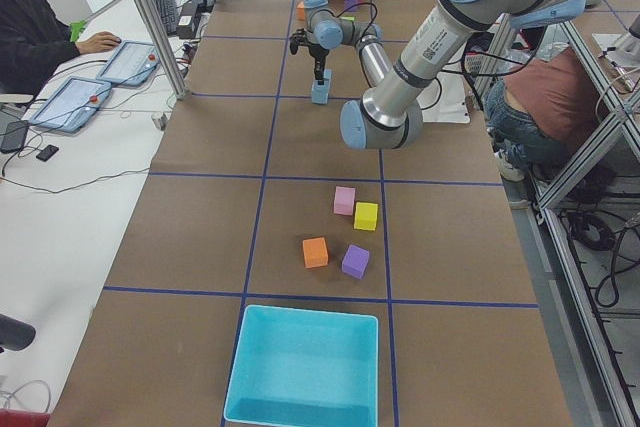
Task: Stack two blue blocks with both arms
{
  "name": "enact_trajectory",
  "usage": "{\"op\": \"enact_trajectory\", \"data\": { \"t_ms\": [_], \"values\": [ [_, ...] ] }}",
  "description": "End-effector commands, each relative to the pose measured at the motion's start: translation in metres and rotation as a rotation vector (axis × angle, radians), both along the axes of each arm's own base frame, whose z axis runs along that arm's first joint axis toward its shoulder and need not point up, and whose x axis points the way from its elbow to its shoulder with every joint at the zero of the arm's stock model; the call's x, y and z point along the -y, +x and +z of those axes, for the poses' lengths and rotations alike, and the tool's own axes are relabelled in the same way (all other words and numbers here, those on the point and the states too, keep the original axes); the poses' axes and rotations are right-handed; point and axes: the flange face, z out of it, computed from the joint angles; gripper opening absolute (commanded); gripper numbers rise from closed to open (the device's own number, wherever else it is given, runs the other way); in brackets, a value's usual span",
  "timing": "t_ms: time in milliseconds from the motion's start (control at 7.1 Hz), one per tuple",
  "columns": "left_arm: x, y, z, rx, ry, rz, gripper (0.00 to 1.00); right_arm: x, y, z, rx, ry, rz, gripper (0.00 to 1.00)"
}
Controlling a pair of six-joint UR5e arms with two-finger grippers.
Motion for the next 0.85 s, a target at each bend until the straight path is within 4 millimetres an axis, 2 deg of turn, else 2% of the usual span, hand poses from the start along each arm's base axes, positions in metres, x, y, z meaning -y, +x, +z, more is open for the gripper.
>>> {"op": "enact_trajectory", "data": {
  "t_ms": [0, 141, 282, 423, 563, 704],
  "values": [
    [0.000, -0.001, 0.002, 0.001, 0.002, -0.001, 0.93, 0.001, 0.000, -0.001, 0.000, 0.000, 0.001, 1.00],
    [-0.001, -0.002, -0.001, -0.004, 0.004, 0.000, 0.97, 0.000, 0.000, 0.001, 0.000, -0.004, 0.001, 1.00],
    [0.003, -0.009, -0.006, -0.015, 0.016, -0.001, 0.97, 0.000, 0.000, -0.001, 0.000, -0.002, 0.002, 1.00],
    [0.015, -0.027, -0.011, -0.028, 0.035, -0.010, 0.98, -0.001, 0.000, 0.000, 0.000, -0.004, 0.002, 1.00],
    [0.028, -0.065, -0.014, -0.043, 0.035, -0.002, 0.98, -0.005, 0.000, 0.005, 0.000, -0.010, 0.002, 1.00],
    [0.046, -0.133, -0.008, -0.060, 0.063, 0.014, 0.98, -0.006, 0.000, 0.004, 0.001, -0.009, 0.003, 1.00]
  ]
}}
